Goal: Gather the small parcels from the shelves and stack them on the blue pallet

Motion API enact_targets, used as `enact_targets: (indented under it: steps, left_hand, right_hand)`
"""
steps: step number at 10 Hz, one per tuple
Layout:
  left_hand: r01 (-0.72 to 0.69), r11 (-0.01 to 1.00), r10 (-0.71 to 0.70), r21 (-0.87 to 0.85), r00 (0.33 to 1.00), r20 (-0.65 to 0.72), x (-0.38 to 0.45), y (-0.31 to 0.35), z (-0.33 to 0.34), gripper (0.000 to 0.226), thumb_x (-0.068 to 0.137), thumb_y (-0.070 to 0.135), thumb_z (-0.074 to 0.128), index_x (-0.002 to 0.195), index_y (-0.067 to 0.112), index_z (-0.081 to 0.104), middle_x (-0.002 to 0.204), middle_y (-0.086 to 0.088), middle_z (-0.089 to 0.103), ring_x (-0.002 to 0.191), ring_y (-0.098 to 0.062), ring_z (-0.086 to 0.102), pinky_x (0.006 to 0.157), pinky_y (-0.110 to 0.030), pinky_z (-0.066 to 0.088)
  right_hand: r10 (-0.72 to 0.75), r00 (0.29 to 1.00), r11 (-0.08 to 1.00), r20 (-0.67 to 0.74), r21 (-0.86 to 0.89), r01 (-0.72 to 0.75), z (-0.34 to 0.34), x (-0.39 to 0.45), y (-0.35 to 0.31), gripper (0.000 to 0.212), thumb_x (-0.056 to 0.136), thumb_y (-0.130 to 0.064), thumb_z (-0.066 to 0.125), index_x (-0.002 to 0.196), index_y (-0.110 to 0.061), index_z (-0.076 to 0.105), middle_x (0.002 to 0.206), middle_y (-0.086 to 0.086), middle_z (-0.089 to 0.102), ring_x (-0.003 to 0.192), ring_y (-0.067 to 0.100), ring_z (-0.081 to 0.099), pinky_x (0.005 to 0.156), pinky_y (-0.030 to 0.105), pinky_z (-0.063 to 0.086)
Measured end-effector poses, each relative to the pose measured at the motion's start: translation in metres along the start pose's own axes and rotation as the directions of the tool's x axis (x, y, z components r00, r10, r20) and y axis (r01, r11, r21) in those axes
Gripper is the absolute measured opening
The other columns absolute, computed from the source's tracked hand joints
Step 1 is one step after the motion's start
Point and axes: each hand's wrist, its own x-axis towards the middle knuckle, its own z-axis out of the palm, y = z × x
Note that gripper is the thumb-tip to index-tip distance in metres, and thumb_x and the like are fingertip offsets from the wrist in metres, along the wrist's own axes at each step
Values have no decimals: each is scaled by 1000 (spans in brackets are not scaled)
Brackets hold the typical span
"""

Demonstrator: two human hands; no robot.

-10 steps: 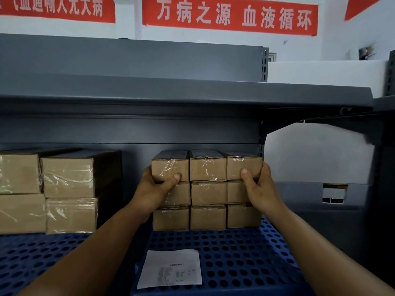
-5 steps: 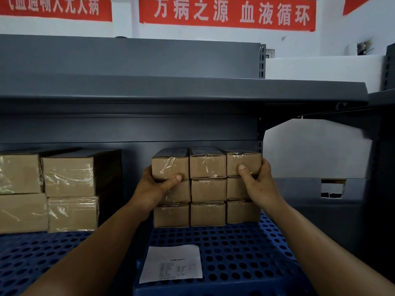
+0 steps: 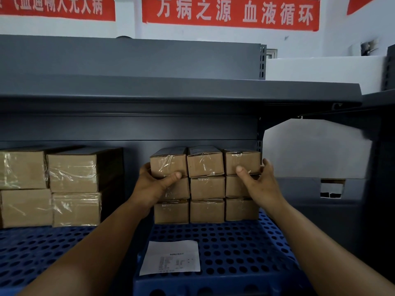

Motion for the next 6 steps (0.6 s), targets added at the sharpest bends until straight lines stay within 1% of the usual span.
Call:
enact_targets:
  steps: [1, 2, 3, 4, 5, 6]
  left_hand:
    - [-12, 1000, 12, -7, 1000, 1, -2, 0, 0, 80, 70, 19, 81, 135, 15, 34, 116, -4, 57, 103, -20, 59, 76, -30, 51]
    - [11, 1000, -12, -20, 1000, -8, -5, -1, -1, 90, 70, 20, 82, 141, 14, 28, 117, -2, 55, 105, -19, 56, 84, -34, 51]
    - [48, 999, -48, -3, 999, 4, -11, -4, -4, 107, 64, 27, 85, 148, 18, 18, 136, -8, 50, 119, -24, 53, 100, -46, 46]
    - [80, 996, -82, 43, 996, 44, -28, -5, -7, 120, 60, 36, 85, 151, 24, 8, 149, -10, 37, 132, -27, 42, 107, -48, 39]
    - [104, 983, -110, 153, 994, 26, -44, -6, -9, 116, 65, 36, 83, 152, 21, 7, 153, -10, 30, 138, -28, 34, 110, -43, 35]
    - [86, 947, -98, 310, 995, 22, -62, -4, -16, 117, 52, 59, 79, 147, 21, 22, 147, -9, 39, 133, -26, 42, 107, -42, 41]
  right_hand:
    - [-3, 1000, 1000, 10, -8, 3, -1, -2, -2, 94, 78, -53, 64, 148, -16, 13, 142, 6, 43, 130, 26, 43, 105, 45, 39]
    - [7, 1000, 1000, 22, -7, -7, -2, -6, -2, 103, 72, -62, 62, 149, -18, 10, 151, 7, 31, 137, 28, 34, 109, 51, 35]
    - [17, 1000, 998, 19, -55, -16, -3, -13, -4, 116, 56, -79, 55, 147, -18, 17, 151, 7, 32, 137, 28, 35, 107, 52, 37]
    - [55, 997, 997, 46, -55, -52, -1, -25, -4, 118, 54, -80, 55, 147, -17, 18, 151, 7, 32, 137, 27, 34, 109, 51, 35]
    - [74, 997, 994, 33, -78, -71, 0, -34, 3, 99, 75, -61, 61, 149, -15, 15, 153, 9, 29, 138, 27, 32, 110, 49, 34]
    - [104, 994, 985, 21, -138, -100, 0, -46, 0, 100, 80, -55, 61, 151, -12, 5, 157, 11, 18, 143, 28, 21, 115, 45, 25]
